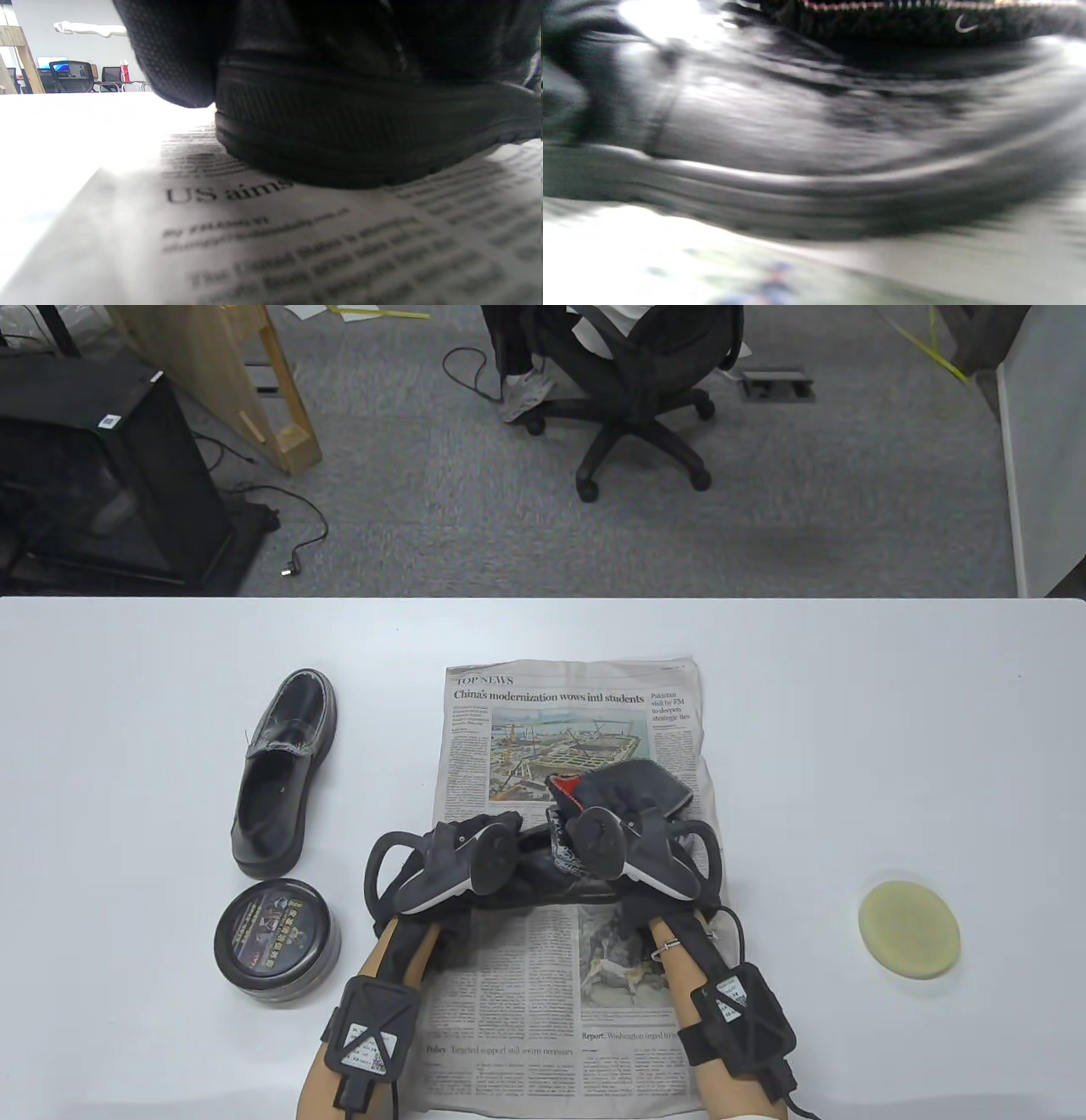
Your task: Dip and apply leather care cream with polishing sponge on shoes
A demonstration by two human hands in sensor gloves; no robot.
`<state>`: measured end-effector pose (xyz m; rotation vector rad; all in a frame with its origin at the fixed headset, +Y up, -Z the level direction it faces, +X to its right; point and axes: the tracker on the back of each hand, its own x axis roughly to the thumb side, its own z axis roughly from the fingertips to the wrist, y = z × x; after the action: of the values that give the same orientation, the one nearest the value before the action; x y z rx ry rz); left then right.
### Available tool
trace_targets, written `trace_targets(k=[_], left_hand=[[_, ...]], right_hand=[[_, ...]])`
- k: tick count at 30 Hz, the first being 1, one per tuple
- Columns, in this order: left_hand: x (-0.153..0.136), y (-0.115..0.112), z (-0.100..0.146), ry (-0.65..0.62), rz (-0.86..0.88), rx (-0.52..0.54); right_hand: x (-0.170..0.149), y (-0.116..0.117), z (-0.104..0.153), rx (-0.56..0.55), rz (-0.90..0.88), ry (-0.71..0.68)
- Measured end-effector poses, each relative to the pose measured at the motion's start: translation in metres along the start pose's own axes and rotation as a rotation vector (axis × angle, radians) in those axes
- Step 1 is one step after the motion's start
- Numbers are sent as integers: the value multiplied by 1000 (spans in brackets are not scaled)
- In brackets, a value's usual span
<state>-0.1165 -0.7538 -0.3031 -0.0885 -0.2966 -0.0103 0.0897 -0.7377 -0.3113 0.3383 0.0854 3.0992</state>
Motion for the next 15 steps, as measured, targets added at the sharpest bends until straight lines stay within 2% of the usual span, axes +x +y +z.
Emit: trace_targets(k=[4, 6, 10, 15], left_hand=[[1, 0, 0, 9, -7, -7], [1, 1, 0, 11, -6, -7], [1, 0, 0, 15, 5, -2], [1, 0, -1, 2, 23, -8]], right_hand=[[-24, 6, 13, -6, 182, 46], [-31, 6, 23, -16, 208, 36], [-34, 7, 43, -51, 160, -4], [-16, 3, 59, -110, 31, -105]])
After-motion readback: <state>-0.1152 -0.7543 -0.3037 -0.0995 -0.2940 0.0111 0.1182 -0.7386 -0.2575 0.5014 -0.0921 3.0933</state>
